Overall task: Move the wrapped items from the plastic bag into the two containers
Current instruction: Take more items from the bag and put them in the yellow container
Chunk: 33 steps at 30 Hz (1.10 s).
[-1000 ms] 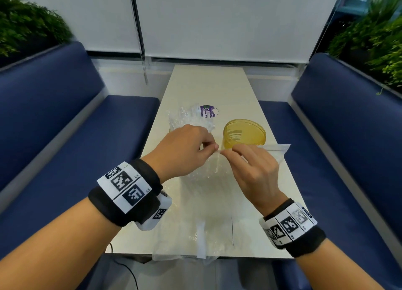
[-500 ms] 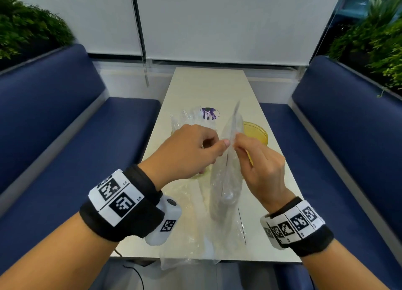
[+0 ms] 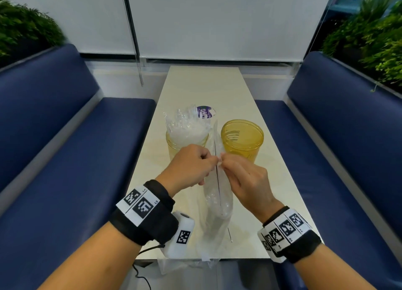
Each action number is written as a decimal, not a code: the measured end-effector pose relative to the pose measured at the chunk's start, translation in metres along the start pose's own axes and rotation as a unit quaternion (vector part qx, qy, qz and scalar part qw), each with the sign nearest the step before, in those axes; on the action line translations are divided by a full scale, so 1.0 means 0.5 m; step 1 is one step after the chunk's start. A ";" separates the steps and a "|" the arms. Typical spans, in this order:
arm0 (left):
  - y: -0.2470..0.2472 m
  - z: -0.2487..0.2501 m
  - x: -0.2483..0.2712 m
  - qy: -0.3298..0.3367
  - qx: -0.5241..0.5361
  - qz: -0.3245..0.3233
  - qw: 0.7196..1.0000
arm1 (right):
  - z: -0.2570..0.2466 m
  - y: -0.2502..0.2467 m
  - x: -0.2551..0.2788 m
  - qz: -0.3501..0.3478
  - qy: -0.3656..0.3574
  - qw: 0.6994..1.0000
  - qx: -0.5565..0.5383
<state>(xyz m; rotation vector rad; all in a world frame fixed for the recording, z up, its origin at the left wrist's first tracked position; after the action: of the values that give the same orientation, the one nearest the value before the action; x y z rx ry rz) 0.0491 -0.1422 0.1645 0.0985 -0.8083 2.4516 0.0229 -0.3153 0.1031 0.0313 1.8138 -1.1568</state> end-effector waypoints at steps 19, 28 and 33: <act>0.030 -0.016 -0.004 -0.026 0.006 0.113 0.993 | -0.005 -0.003 -0.109 -0.269 0.335 0.868 -0.249; 0.027 -0.001 0.004 -0.017 -0.109 0.147 0.983 | -0.025 -0.029 -0.126 -0.325 0.412 0.844 -0.108; 0.013 0.005 0.021 -0.039 -0.153 0.211 0.965 | -0.046 -0.058 -0.128 -0.319 0.429 0.844 0.051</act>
<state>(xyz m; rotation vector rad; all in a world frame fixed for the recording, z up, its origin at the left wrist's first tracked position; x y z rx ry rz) 0.0368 -0.1429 0.1655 -0.1054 -1.3511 2.6852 0.0283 -0.2875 0.1713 0.0034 2.6612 -1.9168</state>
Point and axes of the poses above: each hand's wrist, its own x-axis away from the middle knuckle, its own y-axis out of the palm, z = x × y, the point moved 1 cm from there along -x, towards the middle knuckle, and after that the axes turned 14 degrees about -z, right-handed, at the moved point
